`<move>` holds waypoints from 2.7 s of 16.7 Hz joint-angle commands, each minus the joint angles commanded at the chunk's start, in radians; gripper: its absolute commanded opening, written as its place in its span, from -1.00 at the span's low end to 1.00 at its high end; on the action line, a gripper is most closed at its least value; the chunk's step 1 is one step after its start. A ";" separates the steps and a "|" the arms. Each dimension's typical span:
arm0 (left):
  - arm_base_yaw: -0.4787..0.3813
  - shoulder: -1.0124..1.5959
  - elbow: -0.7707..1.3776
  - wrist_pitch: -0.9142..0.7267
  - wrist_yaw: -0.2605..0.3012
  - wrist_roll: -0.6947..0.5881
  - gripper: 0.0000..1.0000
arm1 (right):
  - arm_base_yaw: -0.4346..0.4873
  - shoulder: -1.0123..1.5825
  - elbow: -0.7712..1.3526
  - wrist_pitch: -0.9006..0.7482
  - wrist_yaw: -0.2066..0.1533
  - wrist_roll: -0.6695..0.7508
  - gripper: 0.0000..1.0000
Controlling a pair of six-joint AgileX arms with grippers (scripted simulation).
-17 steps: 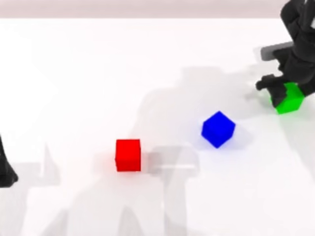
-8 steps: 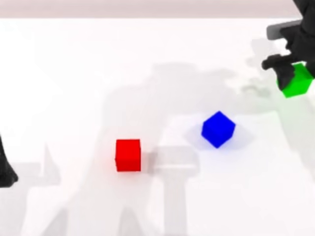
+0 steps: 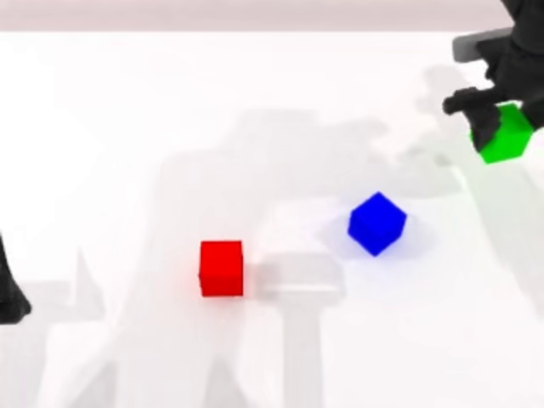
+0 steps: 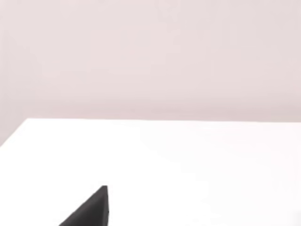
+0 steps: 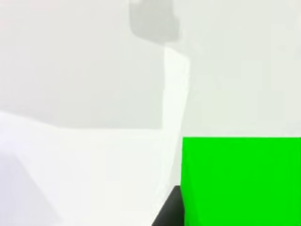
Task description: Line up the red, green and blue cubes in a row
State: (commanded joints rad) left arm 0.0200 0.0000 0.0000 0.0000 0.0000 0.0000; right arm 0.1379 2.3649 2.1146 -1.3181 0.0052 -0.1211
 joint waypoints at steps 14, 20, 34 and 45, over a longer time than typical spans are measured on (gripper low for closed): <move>0.000 0.000 0.000 0.000 0.000 0.000 1.00 | 0.582 -0.143 -0.170 0.024 0.002 0.841 -1.00; 0.000 0.000 0.000 0.000 0.000 0.000 1.00 | 0.617 -0.154 -0.180 0.029 0.002 0.884 -1.00; 0.000 0.000 0.000 0.000 0.000 0.000 1.00 | 0.622 -0.109 -0.383 0.278 0.004 0.886 -0.85; 0.000 0.000 0.000 0.000 0.000 0.000 1.00 | 0.622 -0.109 -0.383 0.278 0.004 0.886 0.81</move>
State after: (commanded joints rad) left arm 0.0200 0.0000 0.0000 0.0000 0.0000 0.0000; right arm 0.7604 2.2556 1.7314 -1.0400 0.0092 0.7650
